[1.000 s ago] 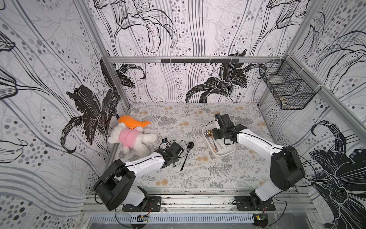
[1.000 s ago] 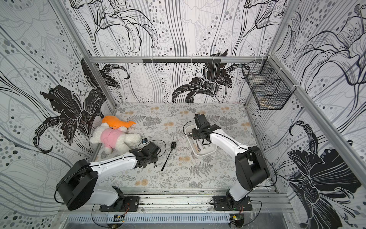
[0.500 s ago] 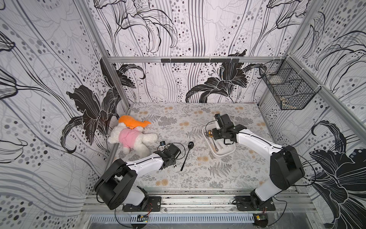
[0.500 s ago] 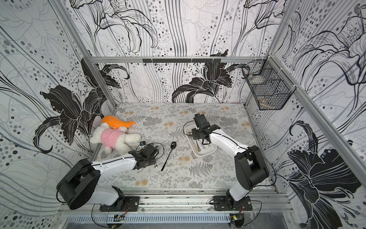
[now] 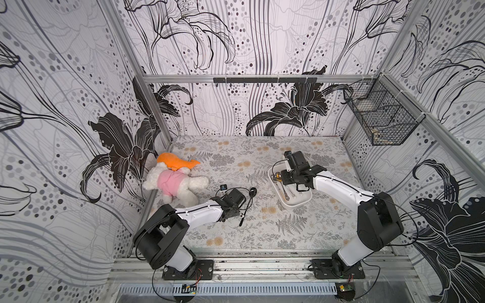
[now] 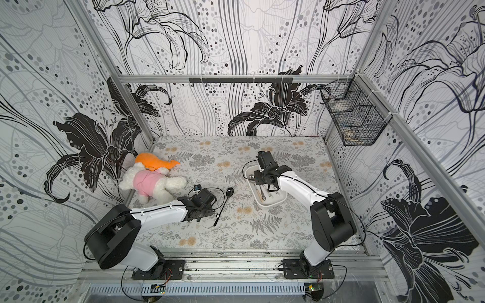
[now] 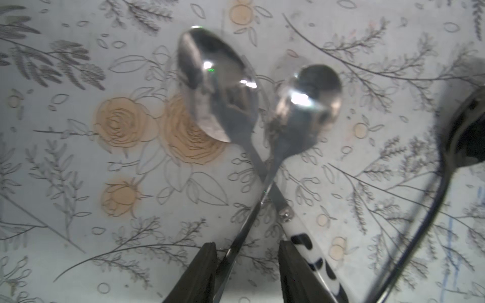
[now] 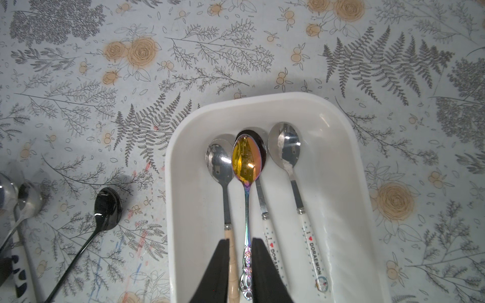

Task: Put the spoon into the storage box
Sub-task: Pick up the spoon from the center of the board.

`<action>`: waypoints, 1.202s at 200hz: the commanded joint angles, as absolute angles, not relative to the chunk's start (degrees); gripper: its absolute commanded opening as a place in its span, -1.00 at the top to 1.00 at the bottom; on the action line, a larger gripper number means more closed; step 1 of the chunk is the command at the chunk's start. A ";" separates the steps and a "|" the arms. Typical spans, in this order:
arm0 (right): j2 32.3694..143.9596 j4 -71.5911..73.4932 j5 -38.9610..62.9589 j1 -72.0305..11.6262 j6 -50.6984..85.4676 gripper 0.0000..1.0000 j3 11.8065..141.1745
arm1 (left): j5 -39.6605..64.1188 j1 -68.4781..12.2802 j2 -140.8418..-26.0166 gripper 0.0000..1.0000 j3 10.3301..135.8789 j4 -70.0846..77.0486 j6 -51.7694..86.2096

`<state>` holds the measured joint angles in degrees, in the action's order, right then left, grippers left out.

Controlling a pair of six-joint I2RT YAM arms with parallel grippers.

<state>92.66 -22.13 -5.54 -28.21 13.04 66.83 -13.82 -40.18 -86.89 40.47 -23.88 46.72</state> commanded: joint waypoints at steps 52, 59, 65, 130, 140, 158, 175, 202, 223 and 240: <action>94.22 -21.75 -5.51 -28.13 14.50 0.60 66.18 | -13.05 -38.74 -93.25 0.19 43.30 -24.77 45.14; 94.14 -21.75 -5.60 -28.14 14.50 0.59 66.12 | -12.36 -38.24 -93.42 0.21 43.04 -24.02 44.83; 94.07 -21.70 -5.62 -28.16 14.50 0.59 66.09 | -11.82 -37.87 -93.65 0.23 42.98 -23.62 44.45; 93.78 -21.63 -5.61 -28.21 14.70 0.60 65.92 | -12.33 -36.43 -97.50 0.44 42.98 -22.03 43.57; 93.69 -21.58 -5.66 -28.21 14.69 0.59 65.83 | -12.30 -36.39 -97.86 0.49 42.91 -21.56 43.58; 93.43 -21.64 -5.73 -28.21 14.72 0.59 65.70 | -12.91 -36.06 -98.15 0.59 42.82 -21.55 43.63; 93.17 -21.55 -5.86 -28.21 14.77 0.59 65.57 | -12.72 -36.03 -98.09 0.73 42.81 -21.45 43.62; 92.81 -21.50 -5.94 -28.21 14.85 0.59 65.39 | -13.05 -35.93 -97.91 0.97 42.76 -21.62 43.60; 92.38 -21.36 -6.04 -28.19 14.95 0.60 65.23 | -13.58 -35.90 -97.15 1.00 42.64 -21.86 43.76; 91.81 -21.00 -6.23 -28.21 15.07 0.59 64.89 | -14.68 -35.95 -95.41 1.00 42.71 -22.36 44.20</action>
